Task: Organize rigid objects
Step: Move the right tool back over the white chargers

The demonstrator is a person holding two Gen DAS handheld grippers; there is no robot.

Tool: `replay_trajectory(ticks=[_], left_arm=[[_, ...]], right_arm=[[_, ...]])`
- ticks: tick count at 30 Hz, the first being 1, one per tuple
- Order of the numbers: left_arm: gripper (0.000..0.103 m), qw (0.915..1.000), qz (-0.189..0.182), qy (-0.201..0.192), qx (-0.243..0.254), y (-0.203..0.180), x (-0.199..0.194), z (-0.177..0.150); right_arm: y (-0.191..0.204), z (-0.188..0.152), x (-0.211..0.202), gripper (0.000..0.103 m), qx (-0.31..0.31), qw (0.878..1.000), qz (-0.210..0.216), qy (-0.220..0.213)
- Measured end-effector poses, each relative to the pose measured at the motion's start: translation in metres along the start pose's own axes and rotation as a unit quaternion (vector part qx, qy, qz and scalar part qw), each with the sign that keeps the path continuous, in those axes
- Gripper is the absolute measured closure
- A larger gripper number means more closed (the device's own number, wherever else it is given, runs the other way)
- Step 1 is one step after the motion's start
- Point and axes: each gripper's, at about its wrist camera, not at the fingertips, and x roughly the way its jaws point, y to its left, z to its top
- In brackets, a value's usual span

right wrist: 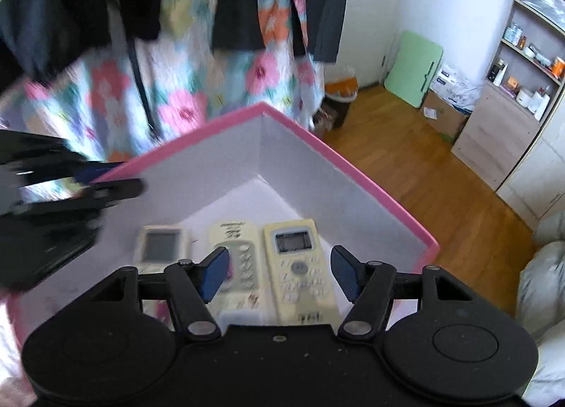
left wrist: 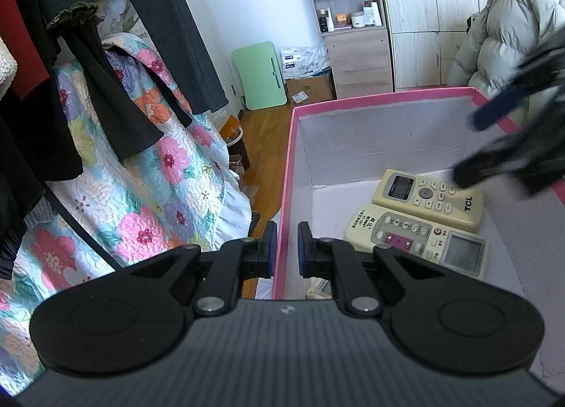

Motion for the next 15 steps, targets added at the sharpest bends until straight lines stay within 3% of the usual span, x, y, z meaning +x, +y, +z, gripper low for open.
replay_trajectory(ticks=[5,9,13,15], left_arm=[[0.094,1.0,0.0,0.0,0.0,0.0,0.0,0.0],[0.094,1.0,-0.001,-0.001,0.001,0.0,0.0,0.0],[0.094,1.0,0.0,-0.001,0.004,-0.001,0.0,0.0],[0.094,1.0,0.0,-0.001,0.004,-0.001,-0.001,0.0]], right_arm=[[-0.013,-0.048,-0.065,0.034,0.048,0.997,0.003,-0.066],[-0.022,-0.098,-0.101,0.034,0.126,0.984,-0.018,-0.12],[-0.017,-0.142,-0.113,0.033,0.175,0.978,-0.069,-0.095],[-0.015,-0.163,-0.115,0.034,0.215,0.972,-0.054,-0.075]])
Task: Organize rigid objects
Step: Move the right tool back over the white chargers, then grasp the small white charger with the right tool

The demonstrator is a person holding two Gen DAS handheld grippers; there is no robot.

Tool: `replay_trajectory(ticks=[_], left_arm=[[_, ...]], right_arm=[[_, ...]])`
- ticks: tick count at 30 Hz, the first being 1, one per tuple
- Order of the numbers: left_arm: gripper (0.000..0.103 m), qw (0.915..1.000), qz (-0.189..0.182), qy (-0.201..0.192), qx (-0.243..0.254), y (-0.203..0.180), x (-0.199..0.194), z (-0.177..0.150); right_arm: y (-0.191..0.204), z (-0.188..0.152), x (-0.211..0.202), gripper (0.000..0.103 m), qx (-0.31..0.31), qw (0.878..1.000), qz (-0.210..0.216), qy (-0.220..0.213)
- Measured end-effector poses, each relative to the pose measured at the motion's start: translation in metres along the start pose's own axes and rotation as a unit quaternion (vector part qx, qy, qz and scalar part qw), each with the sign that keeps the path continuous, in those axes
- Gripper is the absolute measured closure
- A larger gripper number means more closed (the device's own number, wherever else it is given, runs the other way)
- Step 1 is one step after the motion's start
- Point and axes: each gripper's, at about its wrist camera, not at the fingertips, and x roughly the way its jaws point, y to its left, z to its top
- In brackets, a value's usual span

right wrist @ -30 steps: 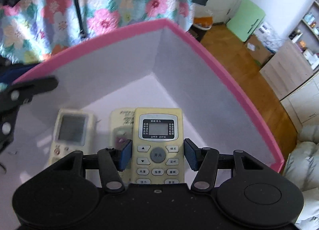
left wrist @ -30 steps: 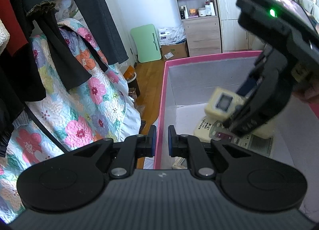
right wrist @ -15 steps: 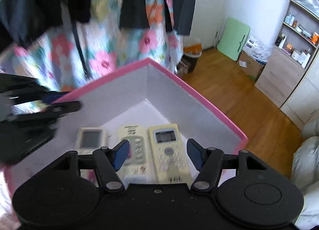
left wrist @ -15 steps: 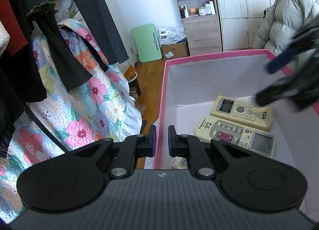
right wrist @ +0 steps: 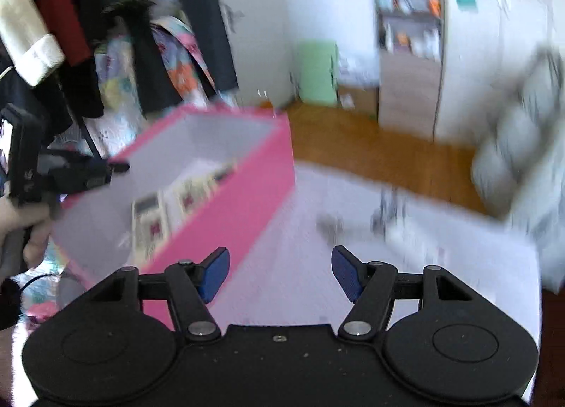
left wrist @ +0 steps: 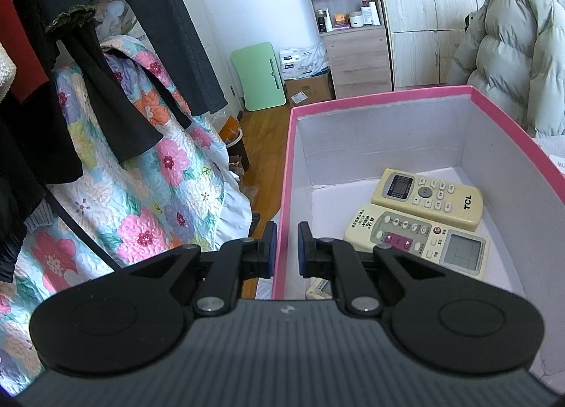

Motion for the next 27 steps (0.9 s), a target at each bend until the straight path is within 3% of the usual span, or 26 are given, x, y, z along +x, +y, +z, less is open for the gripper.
replay_trajectory(ticks=[3,7,12,15,18,19,27], left_arm=[[0.093,0.9999,0.003,0.001,0.01,-0.002,0.0,0.001],[0.093,0.9995,0.014,0.004,0.029,-0.007,-0.001,0.002],[0.093,0.9989,0.023,0.006,0.041,-0.009,-0.001,0.003],[0.093,0.9983,0.03,0.005,0.049,-0.011,-0.001,0.003],[0.093,0.9974,0.038,0.005,0.061,-0.014,-0.002,0.003],[0.093,0.9972,0.04,0.005,0.063,-0.014,-0.002,0.003],[0.093,0.9971,0.039,0.004,0.065,-0.016,-0.003,0.002]], right_arm=[[-0.011,-0.027,-0.005,0.034,0.051,0.999,0.008,0.011],[-0.013,-0.059,0.003,0.034,0.042,0.997,-0.047,0.033],[-0.015,-0.081,0.011,0.035,0.014,0.995,-0.082,0.058],[-0.014,-0.085,0.018,0.036,0.008,0.995,-0.082,0.06],[-0.015,-0.086,0.024,0.046,0.005,0.994,-0.084,0.068],[-0.016,-0.087,0.027,0.055,0.004,0.994,-0.089,0.071],[-0.026,-0.081,0.013,0.055,0.044,0.995,-0.081,0.048]])
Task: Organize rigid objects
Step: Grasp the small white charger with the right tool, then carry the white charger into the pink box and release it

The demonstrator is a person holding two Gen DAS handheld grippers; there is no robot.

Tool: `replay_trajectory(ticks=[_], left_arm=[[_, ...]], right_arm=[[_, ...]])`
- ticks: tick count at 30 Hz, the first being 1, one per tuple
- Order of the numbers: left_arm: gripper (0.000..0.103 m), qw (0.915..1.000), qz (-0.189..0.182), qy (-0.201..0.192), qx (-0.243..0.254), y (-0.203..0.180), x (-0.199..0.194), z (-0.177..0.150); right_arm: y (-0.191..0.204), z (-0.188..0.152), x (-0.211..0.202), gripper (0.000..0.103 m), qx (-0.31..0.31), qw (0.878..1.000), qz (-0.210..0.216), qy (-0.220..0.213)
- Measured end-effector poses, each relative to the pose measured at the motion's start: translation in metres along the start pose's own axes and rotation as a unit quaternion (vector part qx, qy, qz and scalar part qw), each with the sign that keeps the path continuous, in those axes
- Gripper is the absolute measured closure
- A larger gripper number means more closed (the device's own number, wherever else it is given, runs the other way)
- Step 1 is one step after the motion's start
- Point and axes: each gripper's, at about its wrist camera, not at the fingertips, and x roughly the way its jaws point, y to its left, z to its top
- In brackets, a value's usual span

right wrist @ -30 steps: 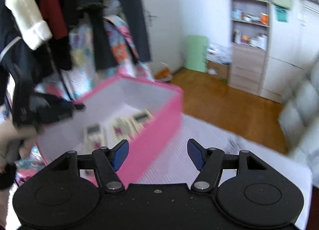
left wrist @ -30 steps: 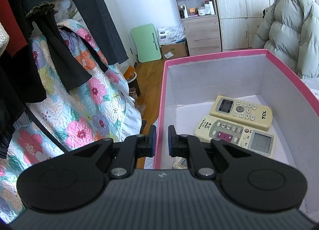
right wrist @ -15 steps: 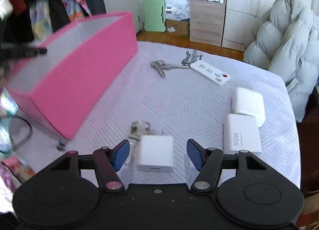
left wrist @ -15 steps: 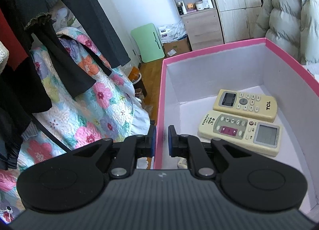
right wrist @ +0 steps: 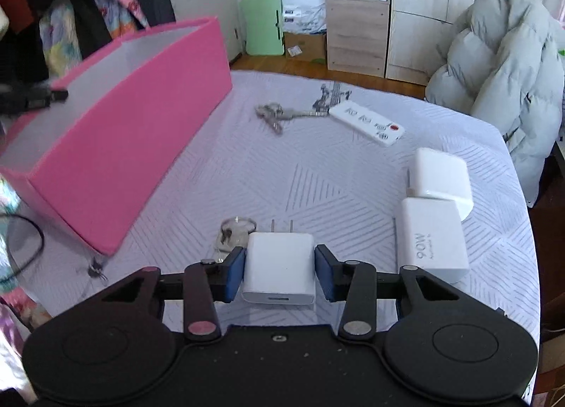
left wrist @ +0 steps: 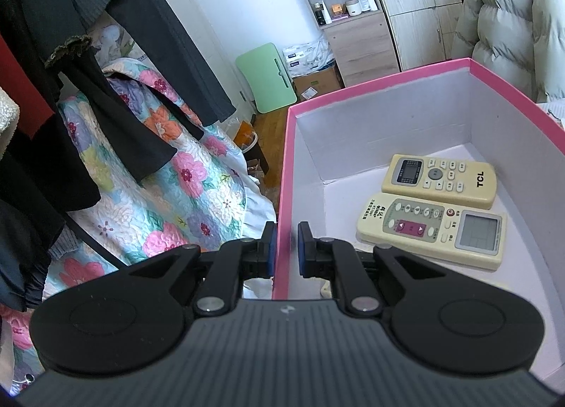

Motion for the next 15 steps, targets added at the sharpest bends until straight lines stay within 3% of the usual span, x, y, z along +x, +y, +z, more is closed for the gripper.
replay_trajectory(ticks=[9,15], left_arm=[[0.093,1.0,-0.002,-0.005,-0.006,0.002,-0.002,0.0],[0.093,0.9999,-0.008,-0.006,-0.014,0.008,-0.001,0.002]], right_arm=[[0.022,0.035,-0.04,0.055,-0.031,0.997,0.034,-0.062],[0.056,0.07,-0.045,0.055,-0.064,0.988,0.111,-0.086]])
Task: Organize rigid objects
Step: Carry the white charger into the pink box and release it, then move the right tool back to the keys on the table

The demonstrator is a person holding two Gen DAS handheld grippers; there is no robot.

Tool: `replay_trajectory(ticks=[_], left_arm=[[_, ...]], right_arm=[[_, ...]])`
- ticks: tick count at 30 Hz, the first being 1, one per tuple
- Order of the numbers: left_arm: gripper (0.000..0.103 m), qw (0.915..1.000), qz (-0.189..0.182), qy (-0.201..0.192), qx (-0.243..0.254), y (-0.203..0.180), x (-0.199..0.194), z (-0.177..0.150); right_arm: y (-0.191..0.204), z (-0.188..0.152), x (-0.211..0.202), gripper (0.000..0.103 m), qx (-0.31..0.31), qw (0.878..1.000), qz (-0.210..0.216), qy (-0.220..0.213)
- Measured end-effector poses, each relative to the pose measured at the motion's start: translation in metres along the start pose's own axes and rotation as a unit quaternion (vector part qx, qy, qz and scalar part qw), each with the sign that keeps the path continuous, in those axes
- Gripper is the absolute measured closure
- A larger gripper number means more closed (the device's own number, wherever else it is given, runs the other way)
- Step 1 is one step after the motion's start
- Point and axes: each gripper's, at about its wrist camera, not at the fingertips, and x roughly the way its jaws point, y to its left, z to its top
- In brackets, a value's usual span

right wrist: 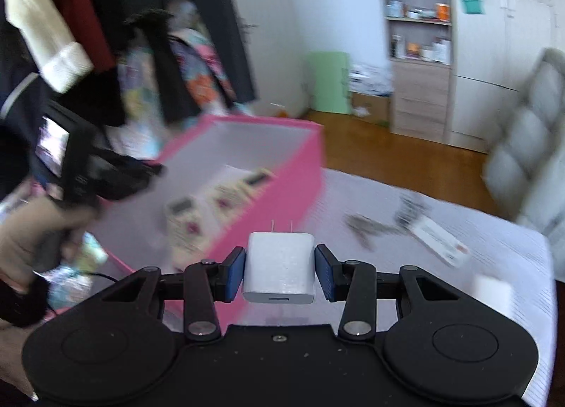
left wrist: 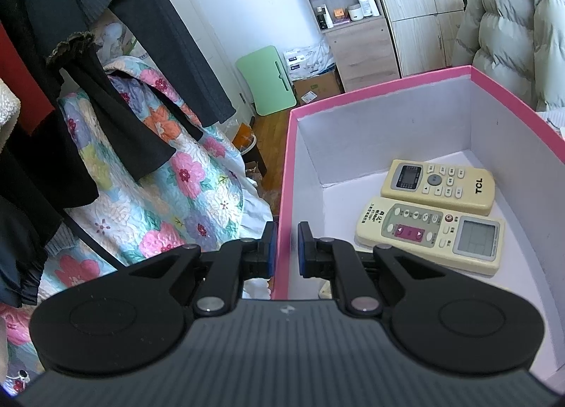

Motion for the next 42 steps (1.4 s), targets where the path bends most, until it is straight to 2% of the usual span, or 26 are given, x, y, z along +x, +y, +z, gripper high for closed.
replay_trajectory(ticks=[5,10,15,19,24,27,29,32,36,39,42], left_arm=[[0.093,0.9999,-0.007,-0.003,-0.008,0.004,0.0,-0.001],[0.093,0.9998,-0.011,-0.004,-0.013,0.005,0.001,-0.002],[0.093,0.9998,-0.014,-0.005,-0.015,0.006,0.001,-0.002],[0.093,0.9996,-0.018,-0.007,-0.02,0.008,0.001,-0.003],[0.093,0.9996,-0.018,-0.006,-0.022,0.008,0.001,-0.004],[0.093,0.9996,-0.018,-0.006,-0.022,0.009,0.002,-0.004],[0.093,0.9996,-0.018,-0.006,-0.022,0.009,0.002,-0.004],[0.093,0.9996,-0.019,-0.006,-0.023,0.009,0.001,-0.004],[0.093,0.9996,-0.018,-0.006,-0.023,0.008,0.001,-0.004],[0.093,0.9995,-0.018,-0.006,-0.024,0.007,0.001,-0.004],[0.093,0.9995,-0.018,-0.006,-0.023,0.008,0.001,-0.004]], right_arm=[[0.03,0.026,0.025,0.055,-0.032,0.998,0.049,-0.005],[0.058,0.042,0.064,0.055,-0.088,0.993,0.065,0.031],[0.077,0.042,0.108,0.055,-0.167,0.98,0.038,0.096],[0.077,0.042,0.128,0.055,-0.191,0.969,0.031,0.154],[0.081,0.045,0.131,0.055,-0.194,0.964,0.027,0.177],[0.081,0.045,0.127,0.055,-0.183,0.968,0.022,0.17],[0.078,0.046,0.117,0.052,-0.168,0.974,0.025,0.15],[0.066,0.05,0.092,0.052,-0.144,0.984,0.036,0.103],[0.036,0.052,0.049,0.051,-0.068,0.996,0.049,0.044],[0.013,0.043,0.026,0.05,-0.027,0.998,0.046,0.025],[-0.006,0.026,0.013,0.05,-0.002,0.999,0.022,0.026]])
